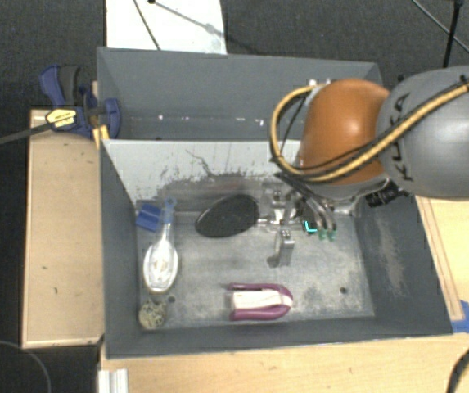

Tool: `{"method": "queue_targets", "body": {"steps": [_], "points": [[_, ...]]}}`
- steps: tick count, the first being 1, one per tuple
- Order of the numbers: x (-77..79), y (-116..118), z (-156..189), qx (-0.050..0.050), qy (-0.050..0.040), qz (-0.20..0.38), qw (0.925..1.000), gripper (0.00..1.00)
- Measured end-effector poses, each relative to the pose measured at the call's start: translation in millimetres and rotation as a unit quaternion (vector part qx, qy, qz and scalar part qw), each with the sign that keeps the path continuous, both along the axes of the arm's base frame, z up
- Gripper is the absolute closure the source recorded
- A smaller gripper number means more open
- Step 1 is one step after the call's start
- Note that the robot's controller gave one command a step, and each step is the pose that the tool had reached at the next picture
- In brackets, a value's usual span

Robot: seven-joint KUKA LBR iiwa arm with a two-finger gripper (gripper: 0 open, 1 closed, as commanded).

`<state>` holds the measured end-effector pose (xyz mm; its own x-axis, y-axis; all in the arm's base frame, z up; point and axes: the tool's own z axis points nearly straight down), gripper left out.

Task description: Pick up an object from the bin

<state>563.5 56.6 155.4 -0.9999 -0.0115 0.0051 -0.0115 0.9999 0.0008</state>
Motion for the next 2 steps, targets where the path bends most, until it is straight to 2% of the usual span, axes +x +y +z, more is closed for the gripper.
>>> {"method": "queue_targets", "body": {"steps": [1, 2], "points": [[25.4, 31.5, -65.9, 0.0, -0.0039, -0.049, 0.9988, 0.0], [31.3, 67.4, -78.7, 0.001, -0.007, -0.146, 0.9893, 0.0]]}}
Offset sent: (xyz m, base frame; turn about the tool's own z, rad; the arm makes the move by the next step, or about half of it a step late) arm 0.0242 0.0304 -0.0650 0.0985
